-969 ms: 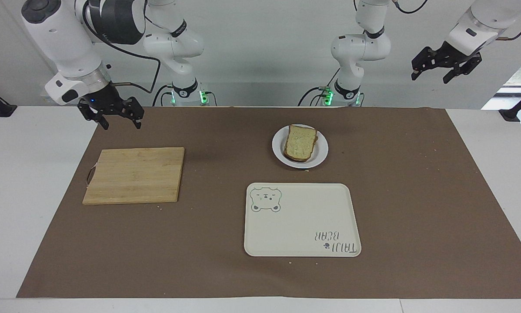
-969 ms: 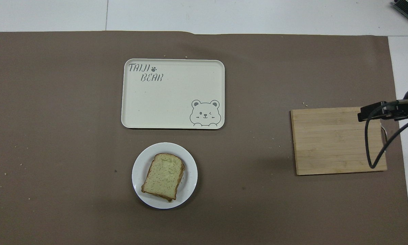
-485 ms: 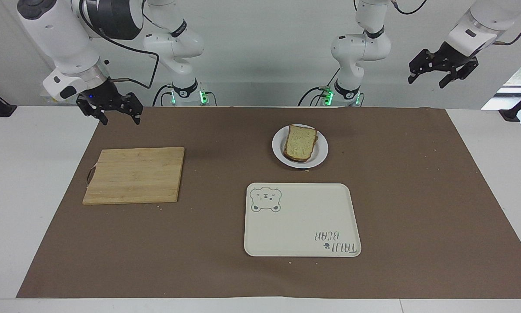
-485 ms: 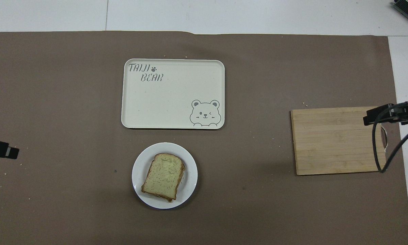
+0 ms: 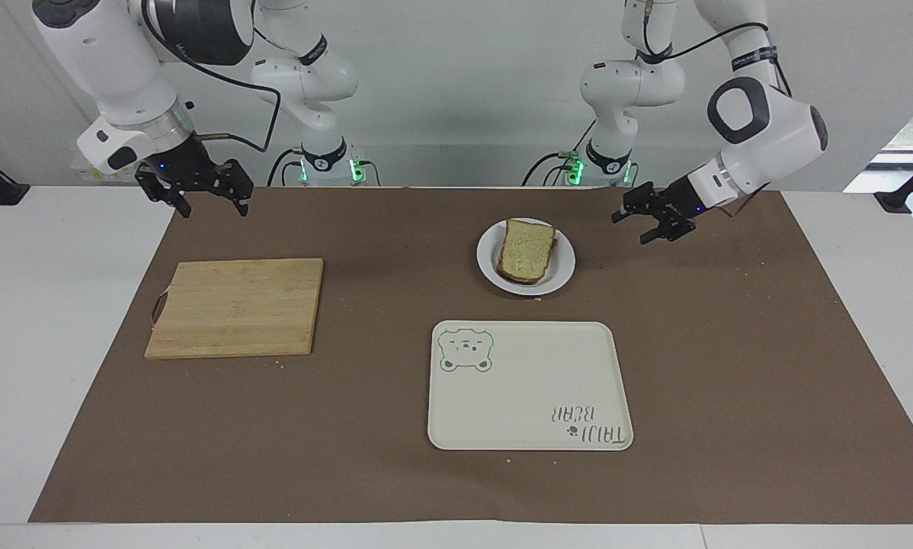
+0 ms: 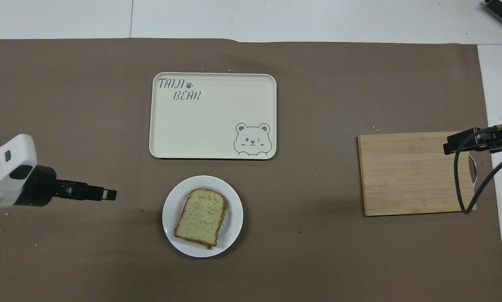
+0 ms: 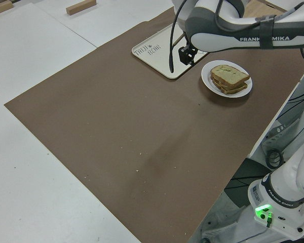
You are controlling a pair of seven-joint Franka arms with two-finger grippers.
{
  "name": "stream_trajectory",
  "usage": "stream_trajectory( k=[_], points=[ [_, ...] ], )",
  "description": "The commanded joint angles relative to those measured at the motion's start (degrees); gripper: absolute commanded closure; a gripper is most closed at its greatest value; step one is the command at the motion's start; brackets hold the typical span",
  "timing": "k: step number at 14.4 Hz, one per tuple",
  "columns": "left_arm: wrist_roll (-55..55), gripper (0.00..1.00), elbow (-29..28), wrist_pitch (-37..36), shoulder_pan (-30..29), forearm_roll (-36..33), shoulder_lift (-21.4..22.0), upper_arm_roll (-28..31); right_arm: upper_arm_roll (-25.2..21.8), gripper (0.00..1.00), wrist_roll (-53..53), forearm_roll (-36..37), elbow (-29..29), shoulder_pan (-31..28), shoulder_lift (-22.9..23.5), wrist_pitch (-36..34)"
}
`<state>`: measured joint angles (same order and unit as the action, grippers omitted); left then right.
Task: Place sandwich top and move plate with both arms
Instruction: 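Reach the left gripper toward the rim of the white plate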
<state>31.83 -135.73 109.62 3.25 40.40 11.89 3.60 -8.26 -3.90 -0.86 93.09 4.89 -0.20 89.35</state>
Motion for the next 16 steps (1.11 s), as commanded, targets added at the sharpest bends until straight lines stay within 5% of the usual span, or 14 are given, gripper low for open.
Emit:
stream_trajectory(
  k=[1,7,10,12,14,16],
  points=[
    [7.69,0.14,-6.29,5.24,1.4,7.03,-0.63,0.53,0.35,0.0,0.91,-0.2,-0.45,-0.24,-0.07,-0.58],
    [14.48,0.39,-9.55,12.01,6.14,16.81,-8.28,0.53,0.26,0.0,0.91,-0.2,-0.45,-0.32,-0.07,-0.58],
    [18.61,0.41,-11.57,14.83,8.25,20.6,-10.92,0.53,0.26,0.0,0.91,-0.2,-0.45,-0.24,-0.07,-0.58],
    [18.71,0.61,-12.1,14.05,8.26,20.69,-10.49,0.53,0.35,0.0,0.91,-0.2,-0.45,-0.24,-0.07,-0.58],
    [18.62,1.0,-12.54,12.91,8.35,21.12,-10.22,0.53,0.26,0.0,0.91,-0.2,-0.45,-0.32,-0.07,-0.58],
    [18.71,1.0,-12.37,8.35,7.47,21.21,-9.96,0.61,0.26,0.0,0.91,-0.2,-0.45,-0.24,-0.07,-0.58]
  ],
)
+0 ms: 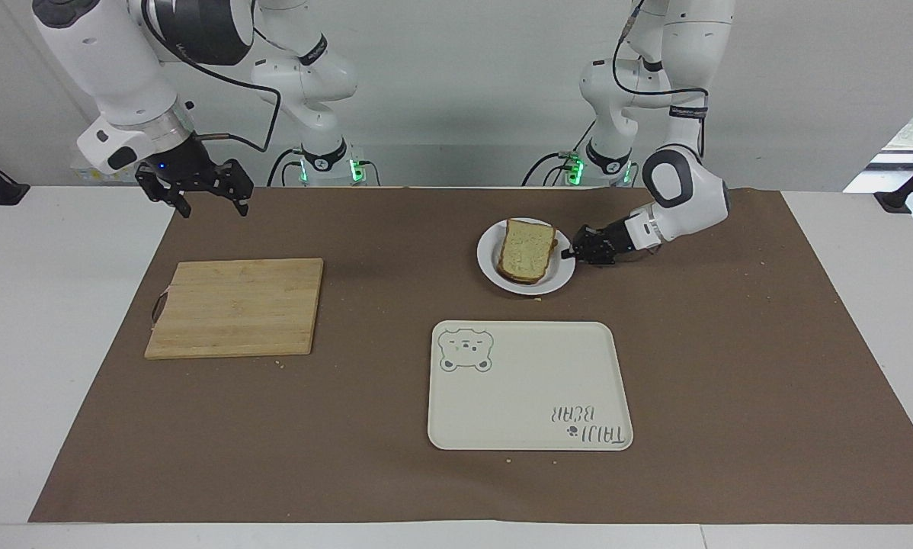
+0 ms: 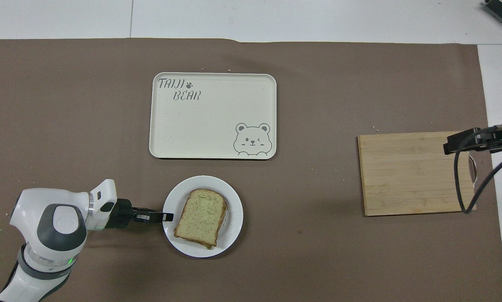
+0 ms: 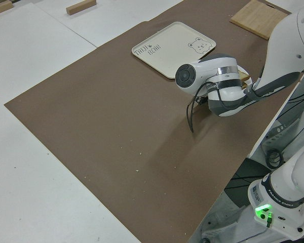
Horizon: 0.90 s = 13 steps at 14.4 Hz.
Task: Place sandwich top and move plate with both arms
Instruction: 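Grip the plate rim with the left gripper and slide it onto the tray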
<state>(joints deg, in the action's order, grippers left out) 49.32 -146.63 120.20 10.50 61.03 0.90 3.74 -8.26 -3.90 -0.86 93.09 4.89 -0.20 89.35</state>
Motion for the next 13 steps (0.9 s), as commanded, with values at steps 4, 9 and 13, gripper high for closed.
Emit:
stream_trajectory(
  k=[4,9,13],
  points=[
    [1.13,1.0,0.63,-8.3,-3.2,4.69,1.03,0.48,0.26,0.0,0.91,-0.2,-0.45,-0.24,-0.07,-0.58],
    [0.61,1.0,11.96,-10.79,-6.99,9.0,-4.93,0.57,0.26,0.0,0.91,-0.2,-0.45,-0.24,-0.07,-0.58],
    [-7.54,1.0,22.78,-5.89,-7.25,15.51,-11.26,0.39,0.26,0.0,0.91,-0.2,-0.45,-0.24,-0.07,-0.58]
  ],
)
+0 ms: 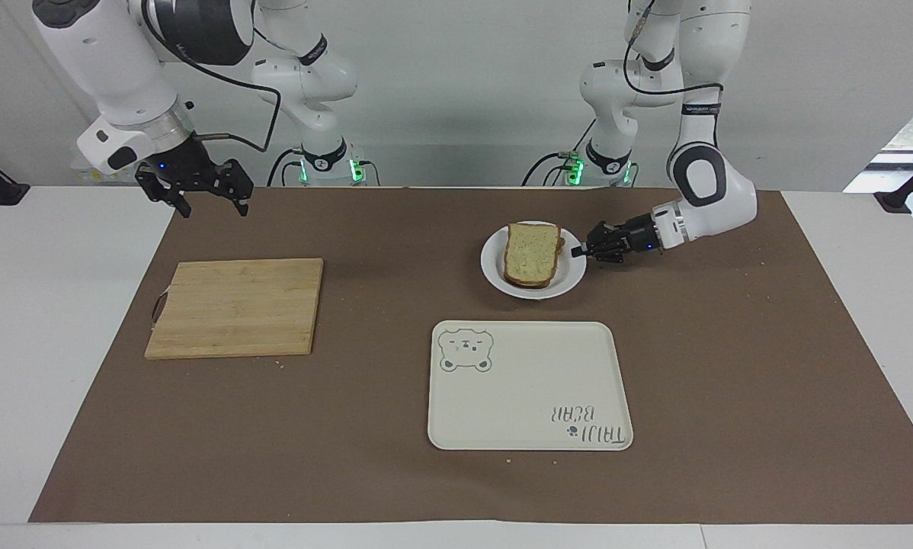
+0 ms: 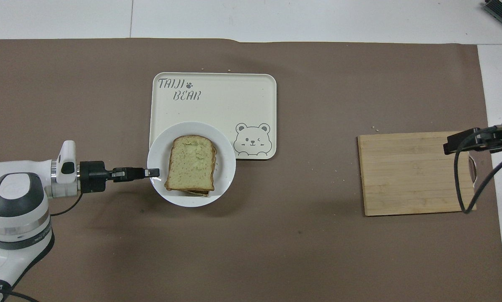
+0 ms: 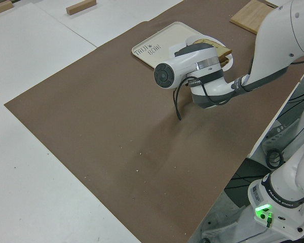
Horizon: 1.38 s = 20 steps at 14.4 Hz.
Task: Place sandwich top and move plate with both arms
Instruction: 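Grip the plate rim with the left gripper and slide it onto the tray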
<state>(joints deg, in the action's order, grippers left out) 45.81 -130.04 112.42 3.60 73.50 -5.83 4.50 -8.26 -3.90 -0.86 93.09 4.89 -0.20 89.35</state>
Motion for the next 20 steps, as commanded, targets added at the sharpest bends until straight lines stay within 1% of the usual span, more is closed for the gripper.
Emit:
stream_trajectory(
  k=[1,2,3,5,7,9,11,12,15,16,18,19,20],
  points=[
    [-5.89,1.0,7.51,6.19,-0.09,4.88,-5.5,-0.89,0.26,0.0,0.91,-0.2,-0.45,-0.32,-0.07,-0.58],
    [-6.87,1.0,10.13,8.76,0.26,6.11,-7.69,-1.5,0.26,0.0,0.91,-0.2,-0.45,-0.24,-0.07,-0.58],
    [-8.36,1.0,13.11,9.31,0.44,6.3,-9.71,-1.86,0.26,0.0,0.91,-0.2,-0.45,-0.24,-0.07,-0.58],
    [-8.81,1.0,15.42,10.45,0.62,6.13,-13.75,-2.47,0.26,0.0,0.91,-0.2,-0.45,-0.24,-0.07,-0.58],
    [-9.07,1.0,19.45,14.74,0.79,5.95,-17.1,-5.1,0.26,0.0,0.91,-0.2,-0.45,-0.24,-0.07,-0.58],
    [-9.08,1.0,20.17,18.35,0.79,5.95,-18.25,-7.3,0.35,0.0,0.91,-0.2,-0.45,-0.32,-0.07,-0.58],
    [-9.16,1.0,20.18,20.29,1.75,5.69,-18.43,-7.4,0.26,0.0,0.91,-0.2,-0.45,-0.32,-0.07,-0.58],
    [-9.43,1.0,20.0,19.86,1.93,5.51,-18.35,-7.4,0.26,0.0,0.91,-0.2,-0.45,-0.24,-0.07,-0.58],
    [-9.69,0.67,19.56,19.86,2.29,4.64,-18.26,-7.22,0.35,0.0,0.91,-0.2,-0.45,-0.24,-0.07,-0.58],
    [-9.69,0.49,19.73,19.95,2.29,2.98,-18.26,-7.22,0.26,0.0,0.91,-0.2,-0.45,-0.24,-0.07,-0.58],
    [-9.87,0.32,20.09,19.95,2.11,0.34,-17.99,-7.13,0.26,0.0,0.91,-0.2,-0.45,-0.32,-0.07,-0.58],
    [-10.22,0.14,20.09,20.12,2.2,-0.72,-17.3,-6.96,0.35,0.0,0.91,-0.2,-0.45,-0.24,-0.07,-0.58],
    [-10.74,0.0,19.91,20.12,2.2,-2.21,-16.25,-6.87,0.26,0.0,0.91,-0.2,-0.45,-0.24,-0.07,-0.58]
  ],
)
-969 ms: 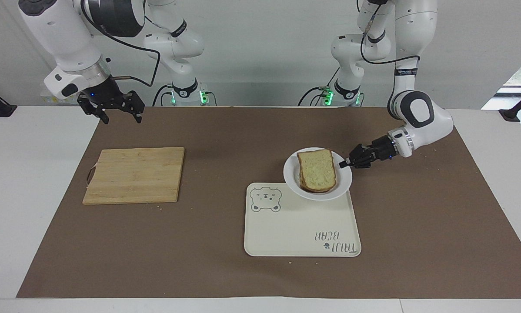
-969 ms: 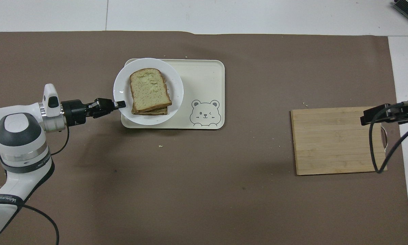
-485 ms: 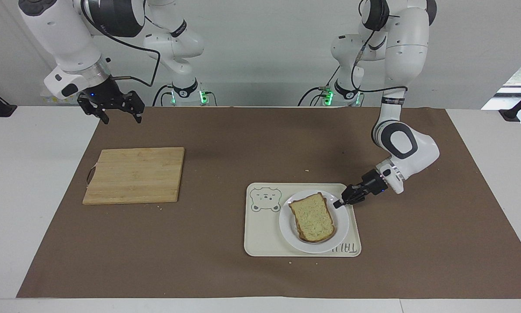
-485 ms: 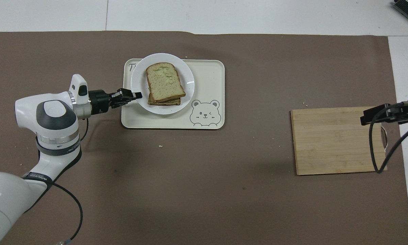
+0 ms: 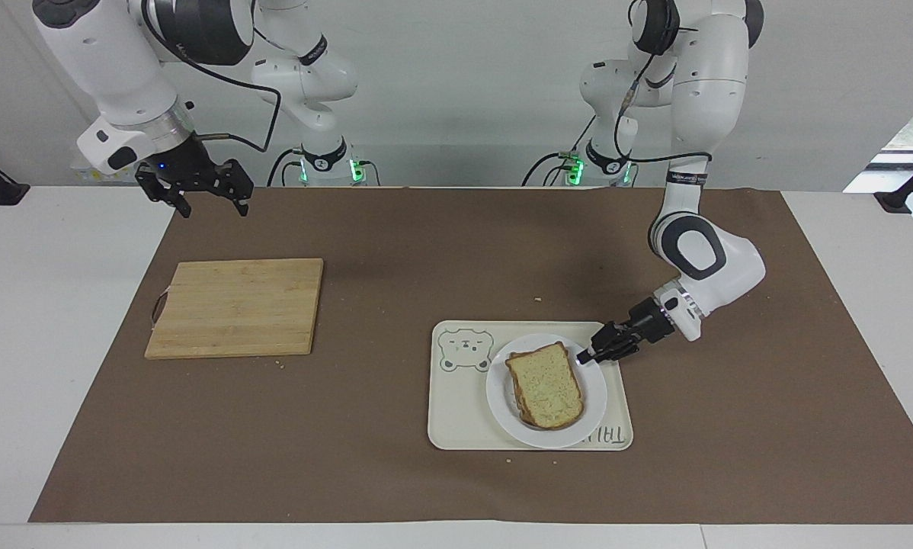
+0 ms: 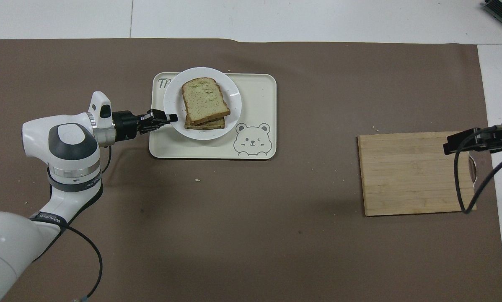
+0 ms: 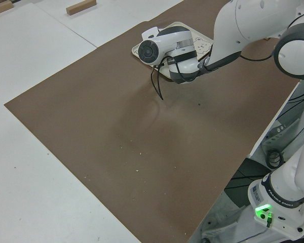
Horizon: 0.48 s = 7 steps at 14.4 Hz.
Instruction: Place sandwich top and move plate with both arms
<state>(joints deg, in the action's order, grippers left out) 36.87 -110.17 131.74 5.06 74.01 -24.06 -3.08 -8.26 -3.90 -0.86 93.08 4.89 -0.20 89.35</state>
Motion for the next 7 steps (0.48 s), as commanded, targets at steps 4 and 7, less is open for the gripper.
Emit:
stream_trajectory(
  k=[4,7],
  points=[
    [-4.78,0.0,-0.05,0.71,-0.22,-11.66,5.86,0.88,0.26,0.0,0.91,-0.2,-0.45,-0.24,-0.07,-0.58],
    [-8.56,0.0,0.22,0.36,-0.22,-20.28,8.76,1.67,0.26,0.0,0.91,-0.2,-0.45,-0.24,-0.07,-0.58]
  ],
)
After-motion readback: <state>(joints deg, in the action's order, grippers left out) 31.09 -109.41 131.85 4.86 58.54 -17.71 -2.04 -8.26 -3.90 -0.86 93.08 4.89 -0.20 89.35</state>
